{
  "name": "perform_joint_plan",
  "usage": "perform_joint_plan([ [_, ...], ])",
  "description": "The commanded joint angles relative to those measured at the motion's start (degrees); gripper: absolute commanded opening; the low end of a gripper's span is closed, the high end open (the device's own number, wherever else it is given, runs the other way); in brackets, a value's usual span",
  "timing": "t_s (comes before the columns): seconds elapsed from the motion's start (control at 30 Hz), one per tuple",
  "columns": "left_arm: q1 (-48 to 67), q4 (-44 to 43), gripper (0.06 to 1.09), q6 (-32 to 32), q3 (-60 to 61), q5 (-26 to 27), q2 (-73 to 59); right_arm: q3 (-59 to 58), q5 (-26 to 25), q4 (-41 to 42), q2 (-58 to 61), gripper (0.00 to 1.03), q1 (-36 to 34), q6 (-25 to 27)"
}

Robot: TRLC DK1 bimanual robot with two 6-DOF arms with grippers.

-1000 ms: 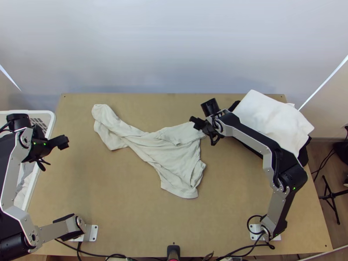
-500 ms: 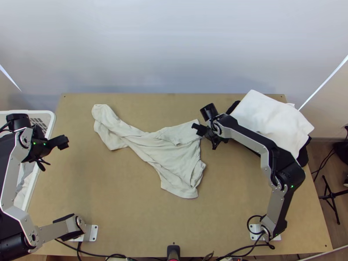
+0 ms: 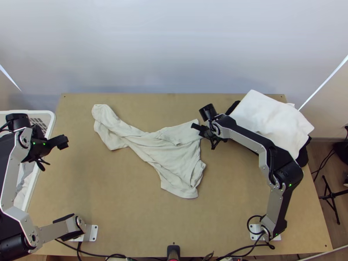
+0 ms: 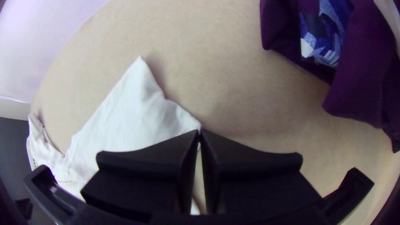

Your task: Fold the t-shirt

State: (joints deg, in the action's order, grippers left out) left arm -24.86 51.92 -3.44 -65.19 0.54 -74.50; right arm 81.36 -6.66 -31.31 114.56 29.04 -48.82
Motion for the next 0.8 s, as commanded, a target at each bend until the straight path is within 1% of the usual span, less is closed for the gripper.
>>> perform_joint_plan([
  [0.0,-0.19,0.02,1.05,0.01,0.15,-0.01,-0.03,1.25,-1.08,0.46,-1.89,0.03,0.93,-0.14],
  [0.13,-0.45,0.02,1.05,0.1,0.33,-0.1,-0.03,6.7,-0.99,0.46,-4.88,0.03,2.87,0.04],
  [0.23,-0.45,0.02,1.05,0.1,0.33,-0.01,-0.03,11.98,-1.08,0.99,-3.65,0.03,3.66,0.04],
  [0.4,-0.36,0.02,1.05,0.01,0.33,-0.01,-0.03,21.91,-1.61,2.75,6.2,0.03,2.69,0.39],
  [0.53,-0.36,0.02,1.05,-0.07,1.2,-0.01,0.23,30.87,-2.57,7.23,15.34,0.03,0.93,0.48],
  [0.6,-0.27,0.02,1.05,-0.16,1.56,-0.01,0.5,34.3,-3.19,9.43,18.68,0.03,0.49,1.53],
  [0.63,-0.19,0.02,1.05,-0.25,1.56,-0.01,0.67,36.15,-3.1,9.6,20.0,0.08,0.32,2.76],
  [0.67,-0.19,0.02,1.05,-0.34,1.56,-0.01,0.67,37.47,-3.1,9.43,21.05,0.24,0.14,3.91],
  [0.7,-0.19,0.02,1.05,-0.34,1.64,-0.01,0.76,37.47,-3.1,8.9,21.05,0.33,0.14,5.05],
  [0.73,-0.19,0.02,1.05,-0.34,1.82,-0.01,0.85,36.85,-3.1,8.19,20.44,0.37,0.05,6.45],
  [0.77,-0.19,0.02,1.05,-0.25,1.99,-0.01,0.93,36.15,-3.1,6.44,19.29,0.44,-0.12,7.51],
])
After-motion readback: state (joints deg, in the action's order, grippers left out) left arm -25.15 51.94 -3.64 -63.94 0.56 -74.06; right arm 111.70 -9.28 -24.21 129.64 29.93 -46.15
